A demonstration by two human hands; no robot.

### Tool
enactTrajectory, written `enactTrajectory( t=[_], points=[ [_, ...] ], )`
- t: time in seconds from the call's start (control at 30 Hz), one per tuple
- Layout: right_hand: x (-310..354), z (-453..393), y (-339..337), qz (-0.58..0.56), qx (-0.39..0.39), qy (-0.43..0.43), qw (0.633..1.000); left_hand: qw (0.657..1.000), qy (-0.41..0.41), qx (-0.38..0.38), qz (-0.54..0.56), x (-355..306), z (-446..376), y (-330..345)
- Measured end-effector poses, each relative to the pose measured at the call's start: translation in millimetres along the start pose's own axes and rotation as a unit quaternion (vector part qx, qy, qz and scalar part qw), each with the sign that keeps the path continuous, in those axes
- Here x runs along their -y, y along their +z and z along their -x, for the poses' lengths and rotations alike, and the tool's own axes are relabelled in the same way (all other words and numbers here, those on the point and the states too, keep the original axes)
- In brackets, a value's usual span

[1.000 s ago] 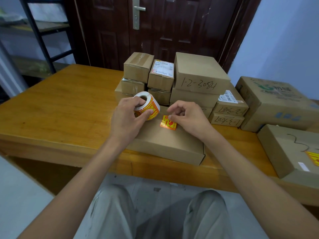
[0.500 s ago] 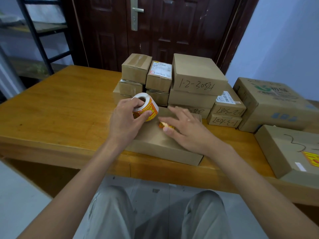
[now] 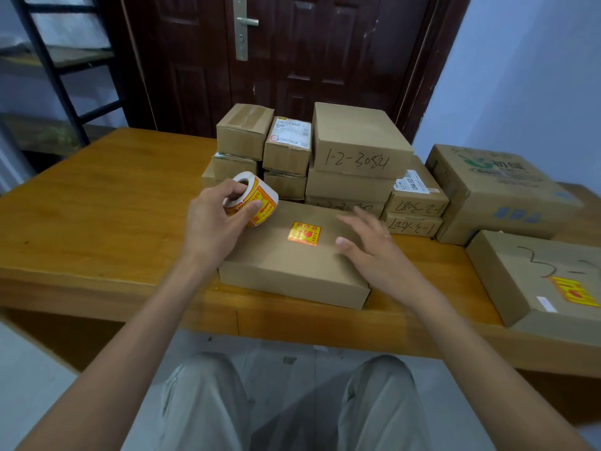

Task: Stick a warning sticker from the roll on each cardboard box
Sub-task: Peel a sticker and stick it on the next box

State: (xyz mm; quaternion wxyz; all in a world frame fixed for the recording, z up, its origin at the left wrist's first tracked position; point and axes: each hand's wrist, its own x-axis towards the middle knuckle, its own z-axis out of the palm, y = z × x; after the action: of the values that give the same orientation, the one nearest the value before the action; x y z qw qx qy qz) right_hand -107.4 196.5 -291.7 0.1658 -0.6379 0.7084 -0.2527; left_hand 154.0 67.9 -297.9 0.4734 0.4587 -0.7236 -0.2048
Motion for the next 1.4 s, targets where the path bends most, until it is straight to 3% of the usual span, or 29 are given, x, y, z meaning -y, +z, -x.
enactTrajectory(
  t=[0.1, 0.2, 0.37, 0.53, 0.73, 1.03, 1.23, 1.4],
  points=[
    [-5, -1, 9, -0.135, -0.087, 0.105, 0.981, 0.999, -0.034, -0.007, 0.037, 1, 0, -1],
    [-9, -3, 15, -0.269, -0.090, 0.200, 0.938, 0.988, -0.071, -0.025, 0.138, 0, 3, 3],
    [-5, 2, 18, -0.320, -0.074, 0.174, 0.928, 0.925, -0.203, -0.046, 0.318, -6, 15, 10],
    [-2, 25, -5, -0.431, -0.096, 0.193, 0.876, 0.910, -0.209, -0.041, 0.356, -34, 41, 9],
    [-22, 63, -57, -0.435, -0.145, 0.216, 0.862, 0.890, -0.172, -0.044, 0.421, -104, 55, 10],
    [-106, 139, -173, -0.395, -0.229, 0.284, 0.843, 0.867, -0.148, 0.100, 0.466, -213, 67, 96],
    [-177, 173, -251, -0.422, -0.200, 0.307, 0.829, 0.857, -0.099, 0.190, 0.468, -281, 83, 169],
    [-229, 176, -267, -0.410, -0.199, 0.310, 0.834, 0.868, -0.084, 0.237, 0.429, -306, 70, 212]
  ],
)
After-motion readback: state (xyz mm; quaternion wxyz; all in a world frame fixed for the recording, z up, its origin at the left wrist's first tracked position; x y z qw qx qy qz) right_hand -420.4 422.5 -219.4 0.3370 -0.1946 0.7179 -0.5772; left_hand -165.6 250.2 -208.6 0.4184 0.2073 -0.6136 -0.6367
